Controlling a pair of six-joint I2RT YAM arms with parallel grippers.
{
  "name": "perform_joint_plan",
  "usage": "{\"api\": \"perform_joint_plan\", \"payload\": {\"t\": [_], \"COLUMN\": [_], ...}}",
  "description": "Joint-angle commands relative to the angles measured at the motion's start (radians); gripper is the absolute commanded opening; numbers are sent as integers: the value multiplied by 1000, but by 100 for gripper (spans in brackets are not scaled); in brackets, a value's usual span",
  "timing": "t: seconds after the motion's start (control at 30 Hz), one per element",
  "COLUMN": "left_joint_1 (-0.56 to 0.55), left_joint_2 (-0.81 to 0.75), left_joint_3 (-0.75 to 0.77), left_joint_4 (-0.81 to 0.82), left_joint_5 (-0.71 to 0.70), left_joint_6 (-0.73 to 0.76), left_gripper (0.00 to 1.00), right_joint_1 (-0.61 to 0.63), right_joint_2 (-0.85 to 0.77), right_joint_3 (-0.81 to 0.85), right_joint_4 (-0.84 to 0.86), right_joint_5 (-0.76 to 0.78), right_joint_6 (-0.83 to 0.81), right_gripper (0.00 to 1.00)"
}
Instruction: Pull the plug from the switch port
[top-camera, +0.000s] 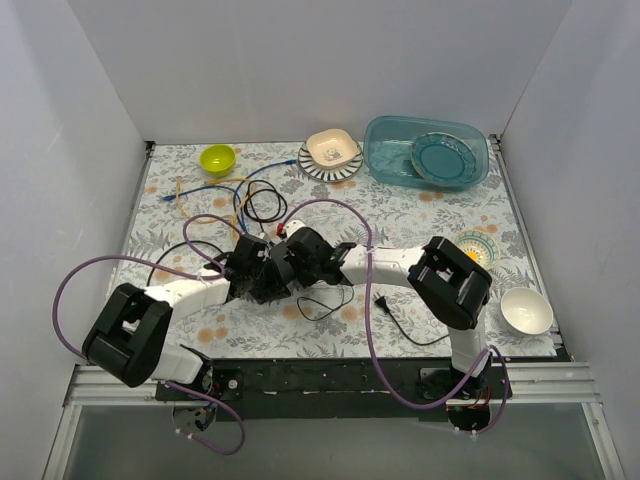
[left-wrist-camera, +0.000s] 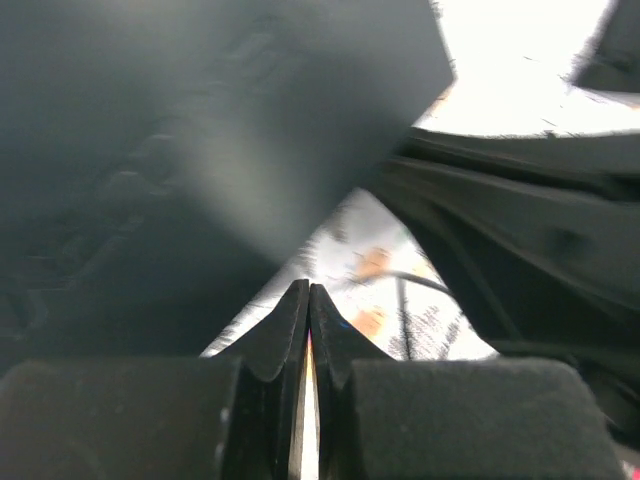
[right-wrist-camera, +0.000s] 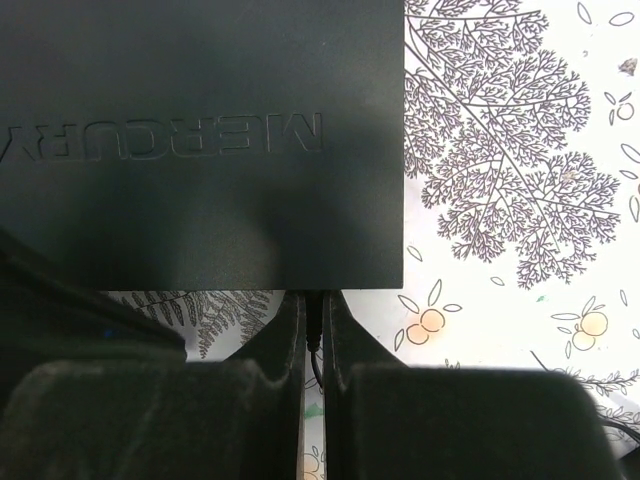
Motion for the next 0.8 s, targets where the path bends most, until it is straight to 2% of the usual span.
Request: {"api": "perform_joint_plan", "payload": {"t": [0.0, 0.43, 0.77], "left_joint_1": [-5, -5, -5], "left_joint_2": [46, 111, 122], "left_joint_3": [-16, -36, -36], "left_joint_4": [3, 4, -1], "left_joint_5": [-123, -212, -232], "left_joint_6": [-83, -206, -254], "left_gripper": [0, 0, 0], "right_joint_1": [-3, 14, 47], "right_joint_2": [-43, -132, -159], "right_joint_3": [-57, -247, -303], "right_joint_4": [-49, 9, 23], "right_joint_5": [-43, -132, -193], "right_joint_6": [35, 75, 84], "right_gripper": [1, 1, 1]}}
